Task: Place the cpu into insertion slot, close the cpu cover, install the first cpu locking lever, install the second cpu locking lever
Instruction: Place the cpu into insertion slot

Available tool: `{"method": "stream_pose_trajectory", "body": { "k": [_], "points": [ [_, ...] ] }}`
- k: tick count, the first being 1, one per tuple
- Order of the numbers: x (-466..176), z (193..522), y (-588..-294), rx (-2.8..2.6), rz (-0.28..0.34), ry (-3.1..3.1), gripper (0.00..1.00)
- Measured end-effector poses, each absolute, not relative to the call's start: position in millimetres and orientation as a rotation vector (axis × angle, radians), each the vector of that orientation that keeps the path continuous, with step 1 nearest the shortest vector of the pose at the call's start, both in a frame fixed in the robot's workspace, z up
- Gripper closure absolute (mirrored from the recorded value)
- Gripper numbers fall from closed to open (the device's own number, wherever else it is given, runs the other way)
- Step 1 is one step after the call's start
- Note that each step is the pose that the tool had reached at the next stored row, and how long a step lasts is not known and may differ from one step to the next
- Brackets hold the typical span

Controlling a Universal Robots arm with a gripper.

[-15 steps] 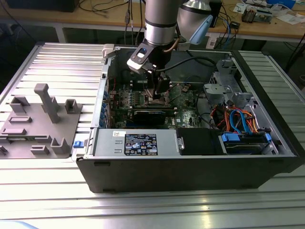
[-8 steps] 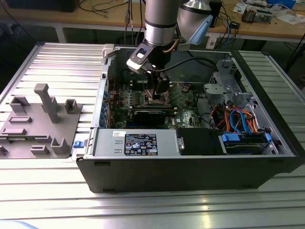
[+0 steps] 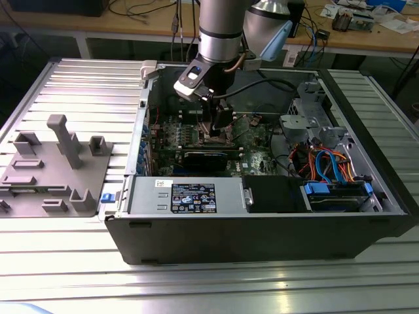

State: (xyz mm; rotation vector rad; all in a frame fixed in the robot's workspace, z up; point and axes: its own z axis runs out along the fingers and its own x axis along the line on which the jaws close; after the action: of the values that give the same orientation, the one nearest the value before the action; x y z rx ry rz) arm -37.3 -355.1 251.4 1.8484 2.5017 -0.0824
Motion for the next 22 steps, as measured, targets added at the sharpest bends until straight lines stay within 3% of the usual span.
{"method": "stream_pose_trajectory", "body": {
  "k": [22],
  "points": [
    [-37.2,250.6,-355.1,1.954,-0.084,2.423,0.45]
  ]
}}
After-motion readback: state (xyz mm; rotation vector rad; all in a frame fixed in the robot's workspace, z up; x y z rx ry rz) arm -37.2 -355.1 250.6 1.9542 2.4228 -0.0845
